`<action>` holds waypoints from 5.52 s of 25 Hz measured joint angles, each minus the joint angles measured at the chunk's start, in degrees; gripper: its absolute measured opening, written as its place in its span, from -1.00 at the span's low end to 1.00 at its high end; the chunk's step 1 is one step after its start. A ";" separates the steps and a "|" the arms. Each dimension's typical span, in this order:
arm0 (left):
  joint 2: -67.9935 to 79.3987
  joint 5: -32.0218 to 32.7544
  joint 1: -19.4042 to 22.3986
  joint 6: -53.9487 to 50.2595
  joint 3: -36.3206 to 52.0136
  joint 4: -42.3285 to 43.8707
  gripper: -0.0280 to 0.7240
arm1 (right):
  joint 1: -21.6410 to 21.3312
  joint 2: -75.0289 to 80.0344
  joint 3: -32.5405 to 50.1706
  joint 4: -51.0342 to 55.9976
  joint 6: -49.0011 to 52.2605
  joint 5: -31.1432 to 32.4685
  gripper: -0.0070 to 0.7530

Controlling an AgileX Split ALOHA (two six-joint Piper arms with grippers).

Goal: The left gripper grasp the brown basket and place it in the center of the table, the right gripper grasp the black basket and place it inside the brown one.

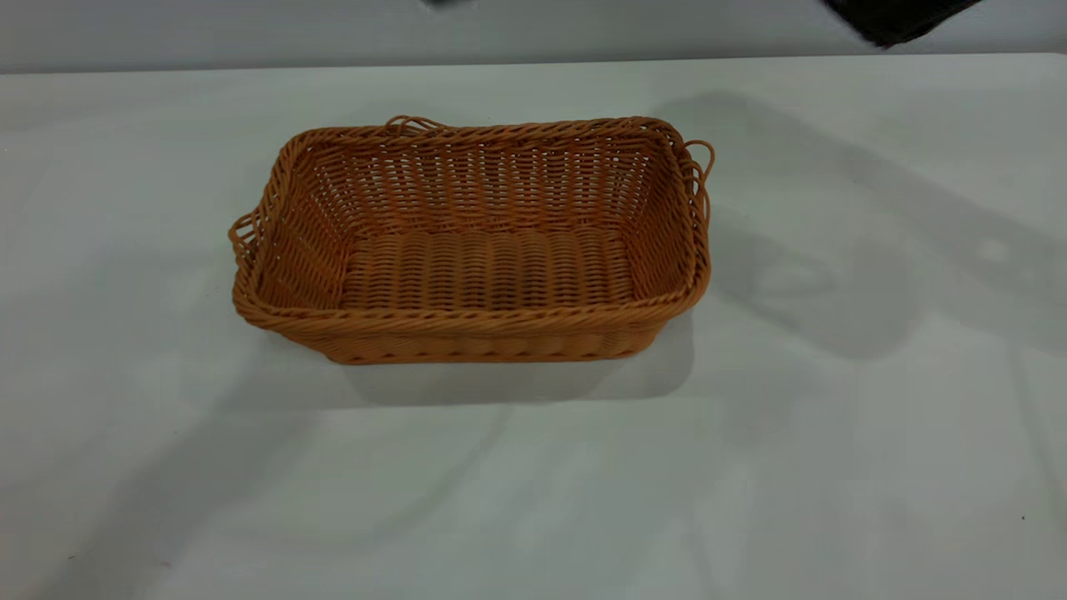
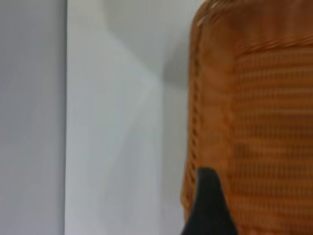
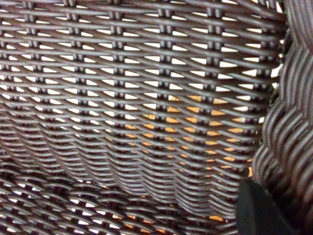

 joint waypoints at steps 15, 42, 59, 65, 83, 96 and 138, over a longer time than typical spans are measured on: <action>-33.22 10.03 0.00 -7.09 0.00 0.07 0.30 | 28.49 20.31 -24.86 -29.20 17.88 3.26 -0.73; -33.94 13.72 0.00 -9.95 0.06 0.22 0.30 | 30.70 26.11 -29.42 -36.94 17.61 7.60 0.24; -48.83 25.86 0.00 -30.73 0.11 10.21 0.30 | 30.70 -12.80 -29.42 -56.05 20.83 20.30 0.35; -53.06 36.24 0.00 -51.89 0.11 18.78 0.30 | 30.70 -32.58 -29.42 -56.05 22.82 21.75 0.35; -60.97 36.29 0.00 -71.14 24.09 18.59 0.29 | 30.70 -84.98 19.03 -68.51 29.13 19.94 0.35; -76.38 32.91 0.00 -71.45 51.58 17.43 0.29 | 30.70 -90.42 35.71 -66.04 29.63 13.26 0.35; -104.50 33.09 25.20 -71.76 52.01 17.34 0.29 | 15.88 -107.01 35.66 -65.38 29.63 14.02 0.35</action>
